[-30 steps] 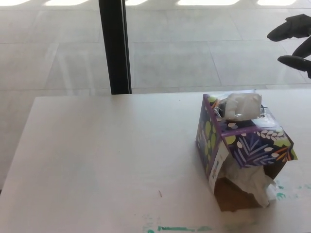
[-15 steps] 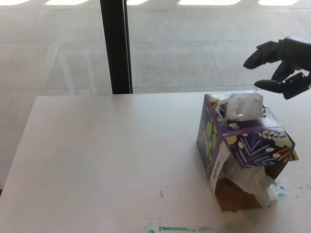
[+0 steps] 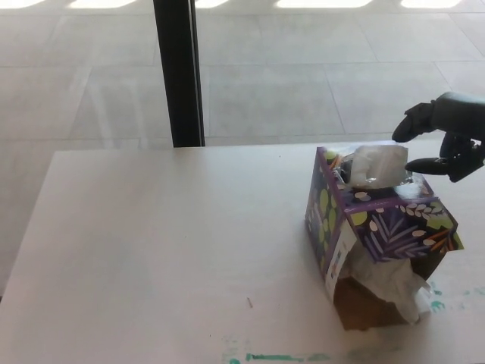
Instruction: The robot uses its right hand to pull out a tissue from the tissue box kept in the middle of the desk and put it on the right side
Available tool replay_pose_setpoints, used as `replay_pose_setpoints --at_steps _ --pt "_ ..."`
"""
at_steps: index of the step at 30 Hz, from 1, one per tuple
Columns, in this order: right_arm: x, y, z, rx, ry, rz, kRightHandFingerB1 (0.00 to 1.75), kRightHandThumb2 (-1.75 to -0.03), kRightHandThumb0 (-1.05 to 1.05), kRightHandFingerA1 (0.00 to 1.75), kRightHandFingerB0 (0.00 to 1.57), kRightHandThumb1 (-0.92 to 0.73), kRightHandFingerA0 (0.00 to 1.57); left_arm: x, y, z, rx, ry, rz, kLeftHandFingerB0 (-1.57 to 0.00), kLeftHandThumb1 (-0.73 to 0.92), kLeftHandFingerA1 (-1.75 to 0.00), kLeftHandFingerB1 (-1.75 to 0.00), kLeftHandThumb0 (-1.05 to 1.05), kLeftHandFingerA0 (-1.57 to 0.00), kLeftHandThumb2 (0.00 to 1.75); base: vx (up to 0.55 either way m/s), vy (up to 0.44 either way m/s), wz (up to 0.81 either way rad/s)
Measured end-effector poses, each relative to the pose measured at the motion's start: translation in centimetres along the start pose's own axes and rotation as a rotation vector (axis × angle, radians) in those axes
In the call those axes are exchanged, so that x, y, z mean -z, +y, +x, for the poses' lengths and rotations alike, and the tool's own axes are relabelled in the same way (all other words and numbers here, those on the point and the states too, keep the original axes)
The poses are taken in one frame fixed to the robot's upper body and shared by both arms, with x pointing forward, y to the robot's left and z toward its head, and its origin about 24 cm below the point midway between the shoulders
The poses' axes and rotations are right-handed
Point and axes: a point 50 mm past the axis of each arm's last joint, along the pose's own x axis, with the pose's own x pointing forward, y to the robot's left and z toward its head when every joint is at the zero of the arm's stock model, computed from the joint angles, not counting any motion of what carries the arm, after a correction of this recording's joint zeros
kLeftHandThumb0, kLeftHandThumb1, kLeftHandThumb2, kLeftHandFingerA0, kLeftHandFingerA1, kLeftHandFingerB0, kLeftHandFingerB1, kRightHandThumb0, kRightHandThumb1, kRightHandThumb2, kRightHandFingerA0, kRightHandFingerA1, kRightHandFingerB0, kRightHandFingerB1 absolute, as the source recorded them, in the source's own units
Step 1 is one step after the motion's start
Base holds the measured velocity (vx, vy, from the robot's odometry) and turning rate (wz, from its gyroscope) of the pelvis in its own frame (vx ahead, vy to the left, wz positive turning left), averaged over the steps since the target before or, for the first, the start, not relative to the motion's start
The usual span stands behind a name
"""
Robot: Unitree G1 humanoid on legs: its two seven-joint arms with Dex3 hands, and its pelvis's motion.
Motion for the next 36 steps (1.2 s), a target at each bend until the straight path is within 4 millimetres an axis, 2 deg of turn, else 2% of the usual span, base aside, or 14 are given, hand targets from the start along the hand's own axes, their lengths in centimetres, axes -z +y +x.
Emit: replay_pose_setpoints --at_steps 2,3,5,9,12,16,18,19,20,22,26,27,34,36 --pt "-0.1 0.1 0.1 -0.001 -0.001 -0.013 0.32 -0.66 -0.79 0.83 0.36 -0.84 0.35 0.0 0.0 0.0 0.000 0.000 0.000 -0.57 0.77 -1.35 -1.28 -1.05 -0.82 0.79 0.00 0.000 0.00" --pt "-0.1 0.2 0.2 -0.002 -0.002 -0.019 0.32 -0.66 -0.79 0.71 0.36 -0.84 0.36 0.0 0.0 0.0 0.000 -0.001 0.000 -0.57 0.76 -1.35 -1.28 -1.05 -0.86 0.80 0.00 0.000 0.00" --pt "-0.2 0.2 0.2 0.000 -0.003 -0.037 0.31 -0.66 -0.80 0.69 0.35 -0.85 0.36 -0.1 0.0 0.0 0.001 -0.001 0.003 -0.55 0.75 -1.30 -1.29 -1.05 -0.86 0.82 0.00 0.000 0.00" --pt "-0.5 0.3 0.3 0.005 -0.012 -0.074 0.31 -0.66 -0.80 0.80 0.34 -0.85 0.38 -0.1 0.0 0.0 0.005 -0.001 0.011 -0.56 0.74 -1.28 -1.30 -1.05 -0.89 0.82 0.00 0.000 0.00" --pt "-1.0 0.3 0.4 0.011 -0.029 -0.093 0.31 -0.66 -0.78 0.66 0.33 -0.85 0.40 -0.1 0.0 0.0 0.008 -0.001 0.011 -0.57 0.74 -1.32 -1.27 -1.05 -0.84 0.82 0.00 0.000 0.00" --pt "-2.1 0.0 0.3 0.030 -0.067 -0.122 0.31 -0.66 -0.80 0.67 0.36 -0.86 0.42 -0.2 0.0 0.0 0.008 -0.006 0.002 -0.58 0.77 -1.31 -1.30 -1.05 -0.85 0.82 0.00 0.000 0.00" --pt "-2.4 -0.1 0.3 0.034 -0.075 -0.137 0.31 -0.66 -0.80 0.78 0.37 -0.85 0.42 -0.2 0.0 0.0 0.008 -0.006 0.002 -0.56 0.79 -1.36 -1.29 -1.05 -0.81 0.81 0.00 0.000 0.00" --pt "-2.5 -0.1 0.2 0.035 -0.077 -0.146 0.47 -1.06 -0.77 0.80 0.28 -0.66 0.45 -0.2 0.0 0.0 0.008 -0.007 0.001 -0.55 0.82 -1.35 -1.31 -1.05 -0.80 0.81 0.00 0.000 0.00" --pt "-2.5 -0.1 0.3 0.035 -0.077 -0.157 0.32 -0.65 -0.78 0.71 0.37 -0.83 0.40 -0.2 0.0 0.0 0.008 -0.008 0.004 -0.55 0.81 -1.37 -1.30 -1.05 -0.80 0.78 0.00 0.000 0.00" --pt "-2.6 0.0 0.3 0.033 -0.077 -0.170 0.33 -0.64 -0.72 0.58 0.38 -0.80 0.45 -0.2 0.0 0.0 0.009 -0.010 0.006 -0.58 0.78 -1.33 -1.31 -1.05 -0.86 0.83 0.00 0.000 0.00" --pt "-2.4 0.4 0.4 0.029 -0.070 -0.206 0.35 -0.64 -0.71 0.58 0.40 -0.79 0.50 -0.3 0.0 0.0 0.008 -0.015 0.003 -0.56 0.80 -1.35 -1.30 -1.05 -0.83 0.83 0.00 0.000 0.00" --pt "-2.4 0.5 0.4 0.029 -0.068 -0.212 0.41 -0.62 -0.43 1.22 0.54 -0.72 0.81 -0.4 0.0 0.0 0.008 -0.016 0.003 -0.55 0.79 -1.38 -1.30 -1.05 -0.79 0.82 0.00 0.000 0.00" --pt "-1.5 1.0 0.2 0.050 -0.033 -0.359 0.53 -0.61 -0.37 1.33 0.62 -0.65 0.78 -0.4 0.0 0.0 0.007 -0.022 0.004 -0.54 0.78 -1.37 -1.30 -1.05 -0.82 0.82 0.00 0.000 0.00" --pt "-1.5 1.2 0.2 0.054 -0.025 -0.407 0.47 -0.61 -0.38 1.22 0.64 -0.64 0.78 -0.4 0.0 0.0 0.007 -0.023 0.004 -0.57 0.77 -1.38 -1.34 -1.05 -0.79 0.84 0.00 0.000 0.00"
